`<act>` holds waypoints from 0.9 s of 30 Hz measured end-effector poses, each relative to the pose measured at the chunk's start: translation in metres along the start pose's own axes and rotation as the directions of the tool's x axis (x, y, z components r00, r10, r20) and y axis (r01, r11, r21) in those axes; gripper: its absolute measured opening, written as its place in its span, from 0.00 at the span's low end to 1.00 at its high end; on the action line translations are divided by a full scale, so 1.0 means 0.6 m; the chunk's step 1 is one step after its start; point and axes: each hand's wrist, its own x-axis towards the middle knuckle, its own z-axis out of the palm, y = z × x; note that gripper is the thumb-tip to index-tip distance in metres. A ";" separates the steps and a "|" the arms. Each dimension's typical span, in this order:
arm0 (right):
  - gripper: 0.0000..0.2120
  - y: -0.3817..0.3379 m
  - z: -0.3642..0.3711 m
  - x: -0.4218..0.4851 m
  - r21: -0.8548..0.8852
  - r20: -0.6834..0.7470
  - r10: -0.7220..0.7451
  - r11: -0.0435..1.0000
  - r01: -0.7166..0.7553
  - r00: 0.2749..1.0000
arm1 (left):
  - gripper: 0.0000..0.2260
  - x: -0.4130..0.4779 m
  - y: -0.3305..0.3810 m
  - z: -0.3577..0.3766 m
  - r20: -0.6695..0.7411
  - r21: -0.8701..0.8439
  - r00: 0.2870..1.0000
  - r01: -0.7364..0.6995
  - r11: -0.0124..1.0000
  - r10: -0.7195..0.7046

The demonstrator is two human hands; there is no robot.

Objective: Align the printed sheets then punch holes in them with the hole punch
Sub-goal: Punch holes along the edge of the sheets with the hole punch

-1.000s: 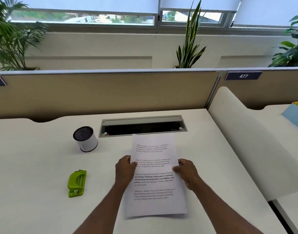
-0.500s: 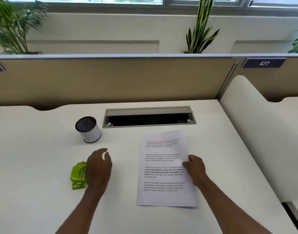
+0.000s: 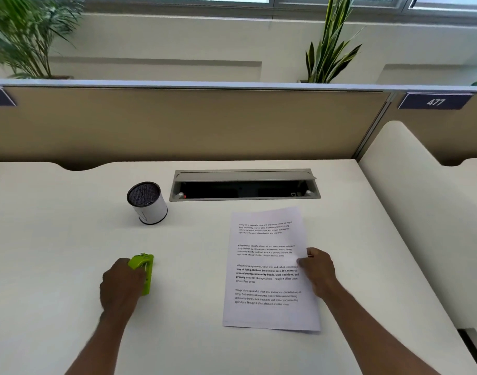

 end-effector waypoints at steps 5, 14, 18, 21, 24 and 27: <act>0.12 -0.001 -0.003 -0.003 0.017 0.013 0.017 1.000 -0.017 1.000 | 0.06 -0.019 0.049 0.030 0.050 -0.025 0.994 -0.096 0.995 0.097; 0.06 0.012 -0.019 0.001 0.107 0.064 0.033 0.993 -0.039 0.997 | 0.10 -0.100 0.171 0.120 0.177 -0.046 0.953 -0.243 0.969 0.248; 0.07 0.015 -0.026 0.003 0.140 0.084 0.042 0.989 -0.053 0.996 | 0.11 -0.109 0.185 0.132 0.169 -0.034 0.949 -0.264 0.964 0.266; 0.08 0.013 -0.027 0.005 0.191 0.108 0.055 0.979 -0.075 0.993 | 0.11 -0.109 0.181 0.131 0.162 -0.058 0.946 -0.276 0.959 0.282; 0.10 0.010 -0.027 0.004 0.203 0.142 0.059 0.975 -0.087 0.988 | 0.10 -0.106 0.175 0.129 0.167 -0.079 0.938 -0.296 0.952 0.305; 0.10 0.008 -0.022 0.003 0.197 0.182 0.056 0.976 -0.092 0.982 | 0.10 -0.104 0.171 0.129 0.177 -0.094 0.935 -0.295 0.951 0.307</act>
